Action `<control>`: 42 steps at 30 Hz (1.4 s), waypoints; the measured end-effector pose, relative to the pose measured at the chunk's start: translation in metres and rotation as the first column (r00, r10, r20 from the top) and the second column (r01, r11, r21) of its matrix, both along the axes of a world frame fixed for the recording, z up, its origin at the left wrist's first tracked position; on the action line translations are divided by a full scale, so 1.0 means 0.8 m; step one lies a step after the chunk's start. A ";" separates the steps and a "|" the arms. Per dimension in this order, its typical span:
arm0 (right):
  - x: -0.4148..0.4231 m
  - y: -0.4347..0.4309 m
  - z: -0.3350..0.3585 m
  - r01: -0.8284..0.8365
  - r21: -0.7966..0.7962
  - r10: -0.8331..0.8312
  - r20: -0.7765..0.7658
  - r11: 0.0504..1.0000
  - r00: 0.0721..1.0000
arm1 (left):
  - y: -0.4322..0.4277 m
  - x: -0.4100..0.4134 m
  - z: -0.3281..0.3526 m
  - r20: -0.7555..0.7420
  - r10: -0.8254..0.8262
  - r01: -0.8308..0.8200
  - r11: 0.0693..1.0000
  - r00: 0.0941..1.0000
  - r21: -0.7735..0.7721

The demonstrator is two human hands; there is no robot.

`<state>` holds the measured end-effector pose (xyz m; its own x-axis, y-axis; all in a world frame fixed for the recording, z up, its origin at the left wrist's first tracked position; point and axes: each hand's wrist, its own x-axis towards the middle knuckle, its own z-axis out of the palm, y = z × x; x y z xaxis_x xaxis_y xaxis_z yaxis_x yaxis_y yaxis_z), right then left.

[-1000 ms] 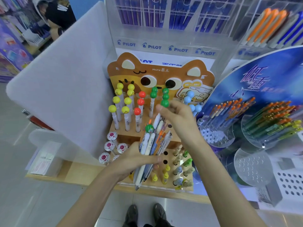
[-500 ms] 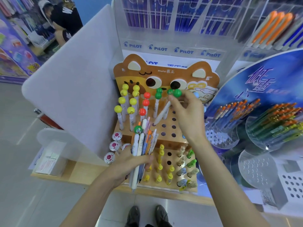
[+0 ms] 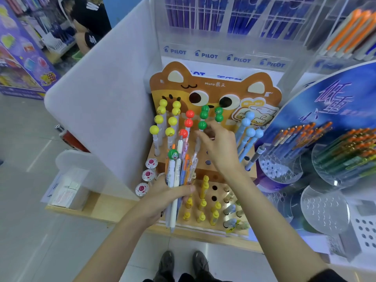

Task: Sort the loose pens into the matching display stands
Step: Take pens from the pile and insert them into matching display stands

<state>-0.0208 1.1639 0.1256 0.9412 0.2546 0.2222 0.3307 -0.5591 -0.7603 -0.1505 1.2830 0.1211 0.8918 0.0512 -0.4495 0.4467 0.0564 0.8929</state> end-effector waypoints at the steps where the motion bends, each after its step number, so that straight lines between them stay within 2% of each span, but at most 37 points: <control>1: 0.001 0.001 -0.002 0.011 -0.013 -0.011 -0.011 1.000 1.000 | -0.001 0.000 0.001 0.004 0.006 -0.006 1.000 1.000 0.000; 4: -0.007 0.000 0.000 0.018 -0.033 -0.020 -0.072 0.999 0.997 | -0.003 0.001 0.002 0.021 0.006 -0.006 1.000 1.000 0.006; 7: -0.036 -0.012 0.020 0.044 0.118 -0.045 0.010 0.992 0.999 | -0.005 0.005 0.005 0.014 0.019 -0.020 1.000 1.000 0.008; 9: -0.054 -0.018 0.038 -0.040 0.169 0.039 0.009 0.985 0.999 | -0.008 0.008 0.007 -0.018 0.038 -0.038 0.998 0.999 0.042; 11: -0.061 -0.014 0.048 -0.160 0.052 0.166 -0.118 0.986 0.979 | -0.012 0.012 0.009 -0.040 0.035 -0.031 0.995 0.999 0.090; 13: -0.063 -0.009 0.045 -0.219 -0.090 0.199 -0.184 0.972 0.962 | -0.016 0.014 0.011 -0.035 0.021 -0.017 0.992 0.999 0.126; 14: -0.063 -0.007 0.042 -0.223 -0.101 0.200 -0.198 0.970 0.960 | -0.017 0.014 0.012 -0.026 0.021 -0.018 0.990 0.999 0.139; 19: -0.070 -0.011 0.037 -0.174 0.159 0.210 -0.245 0.972 0.947 | -0.024 0.011 0.022 0.020 0.009 -0.011 0.997 1.000 0.080; 22: -0.073 -0.010 0.039 -0.110 0.246 0.171 -0.243 0.963 0.955 | -0.026 0.010 0.025 0.027 -0.009 0.007 0.998 1.000 0.070; 34: -0.073 -0.011 0.044 0.098 0.353 0.009 -0.290 0.930 0.957 | -0.035 0.004 0.028 0.073 0.049 -0.049 0.999 0.996 -0.003; 38: -0.071 -0.022 0.046 0.076 0.422 0.060 -0.300 0.903 0.952 | -0.042 -0.002 0.028 0.098 0.093 -0.090 0.995 0.991 -0.034; 42: -0.073 -0.036 0.045 0.028 0.447 0.082 -0.224 0.894 0.971 | -0.051 -0.003 0.024 0.108 0.070 -0.061 0.994 0.992 -0.087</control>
